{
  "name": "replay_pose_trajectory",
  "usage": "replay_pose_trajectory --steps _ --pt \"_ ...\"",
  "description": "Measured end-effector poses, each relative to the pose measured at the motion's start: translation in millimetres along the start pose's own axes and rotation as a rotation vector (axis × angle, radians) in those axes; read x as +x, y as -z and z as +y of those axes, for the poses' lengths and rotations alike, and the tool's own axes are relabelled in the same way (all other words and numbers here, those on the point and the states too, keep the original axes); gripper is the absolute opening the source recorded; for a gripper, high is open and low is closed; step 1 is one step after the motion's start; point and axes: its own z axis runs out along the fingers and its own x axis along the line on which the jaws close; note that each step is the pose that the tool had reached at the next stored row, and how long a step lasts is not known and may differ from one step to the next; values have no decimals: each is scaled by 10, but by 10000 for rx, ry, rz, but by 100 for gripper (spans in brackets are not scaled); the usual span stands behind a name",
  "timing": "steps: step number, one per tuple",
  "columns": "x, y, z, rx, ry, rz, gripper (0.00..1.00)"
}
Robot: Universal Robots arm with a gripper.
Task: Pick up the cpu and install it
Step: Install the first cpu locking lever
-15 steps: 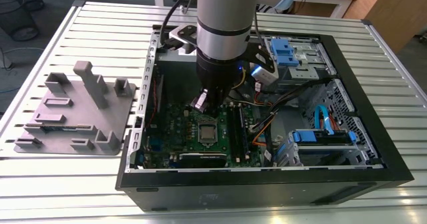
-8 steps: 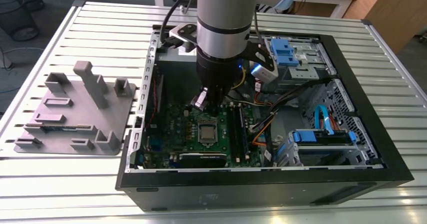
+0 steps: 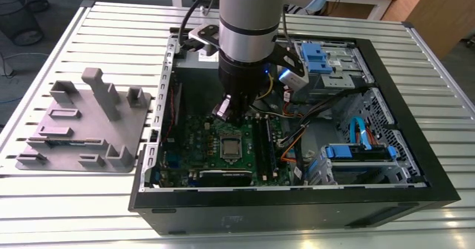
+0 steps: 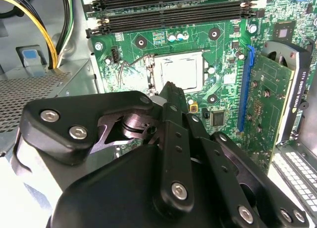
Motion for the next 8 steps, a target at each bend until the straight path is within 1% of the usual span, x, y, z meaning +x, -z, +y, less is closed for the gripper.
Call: replay_pose_trajectory --steps 8 --pt "-13 1 10 1 -2 0 11"
